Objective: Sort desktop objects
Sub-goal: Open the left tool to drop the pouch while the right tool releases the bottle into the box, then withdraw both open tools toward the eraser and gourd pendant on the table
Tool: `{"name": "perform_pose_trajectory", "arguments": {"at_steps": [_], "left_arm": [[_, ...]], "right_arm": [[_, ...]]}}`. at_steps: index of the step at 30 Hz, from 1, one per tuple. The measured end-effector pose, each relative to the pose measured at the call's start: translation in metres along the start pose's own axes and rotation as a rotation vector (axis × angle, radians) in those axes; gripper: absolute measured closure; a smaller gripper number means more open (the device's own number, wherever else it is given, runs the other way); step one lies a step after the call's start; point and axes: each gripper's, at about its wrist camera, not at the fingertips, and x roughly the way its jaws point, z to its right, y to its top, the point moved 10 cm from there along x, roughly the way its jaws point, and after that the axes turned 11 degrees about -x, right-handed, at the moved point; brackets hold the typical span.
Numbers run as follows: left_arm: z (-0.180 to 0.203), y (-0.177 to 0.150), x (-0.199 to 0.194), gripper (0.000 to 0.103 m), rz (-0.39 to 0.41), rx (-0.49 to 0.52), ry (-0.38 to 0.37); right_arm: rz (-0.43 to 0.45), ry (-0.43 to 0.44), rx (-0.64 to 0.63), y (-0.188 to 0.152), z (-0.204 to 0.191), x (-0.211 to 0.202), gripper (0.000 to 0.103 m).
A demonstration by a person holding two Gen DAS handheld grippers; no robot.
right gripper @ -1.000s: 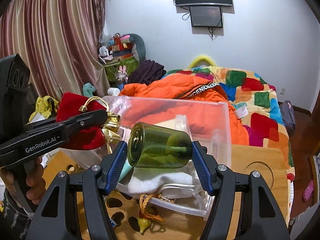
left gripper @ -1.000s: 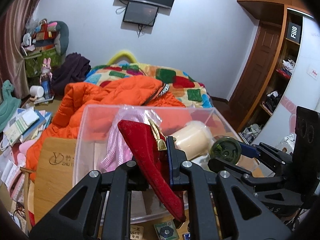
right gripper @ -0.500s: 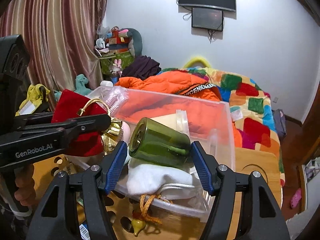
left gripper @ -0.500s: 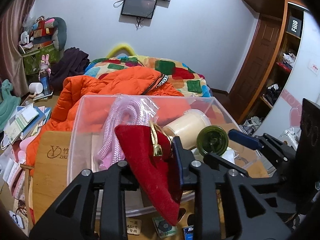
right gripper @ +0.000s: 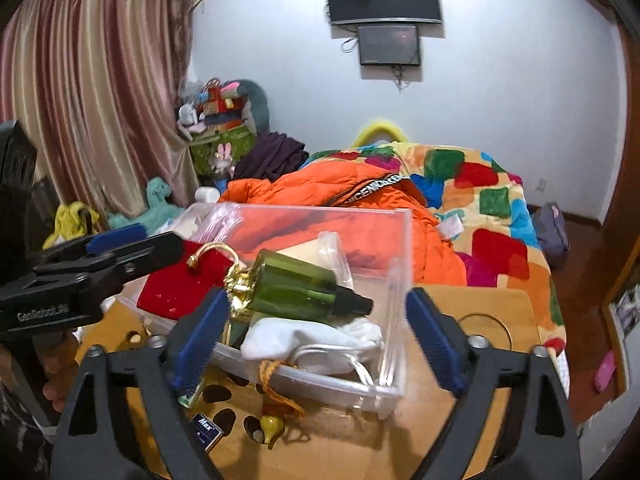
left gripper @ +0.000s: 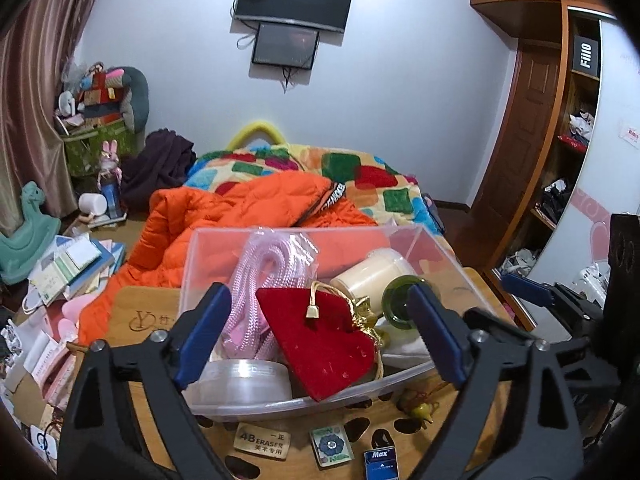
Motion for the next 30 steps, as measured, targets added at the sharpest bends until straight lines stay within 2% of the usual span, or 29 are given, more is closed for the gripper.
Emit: {"name": "perform_pose_trajectory", "arguments": {"at_steps": [2,7,15,21,30], "left_arm": [[0.001,0.002,-0.007,0.007,0.018,0.008,0.004],[-0.001,0.005,-0.024,0.004,0.052,0.0,0.001],[-0.021,0.006,-0.057,0.002,0.101,-0.012,0.026],[-0.042,-0.013,-0.061,0.002,0.074,-0.017,0.076],[-0.065,-0.06,-0.043,0.002,-0.023,-0.004,0.128]], "right_arm": [[0.019,-0.018,0.025,0.0,0.007,-0.008,0.0],[0.029,-0.043,0.057,-0.001,0.017,-0.026,0.0],[0.023,-0.093,0.034,-0.013,0.015,-0.048,0.0],[-0.001,-0.083,0.04,-0.026,0.006,-0.048,0.0],[-0.088,-0.063,0.035,-0.058,-0.016,-0.025,0.0]]}}
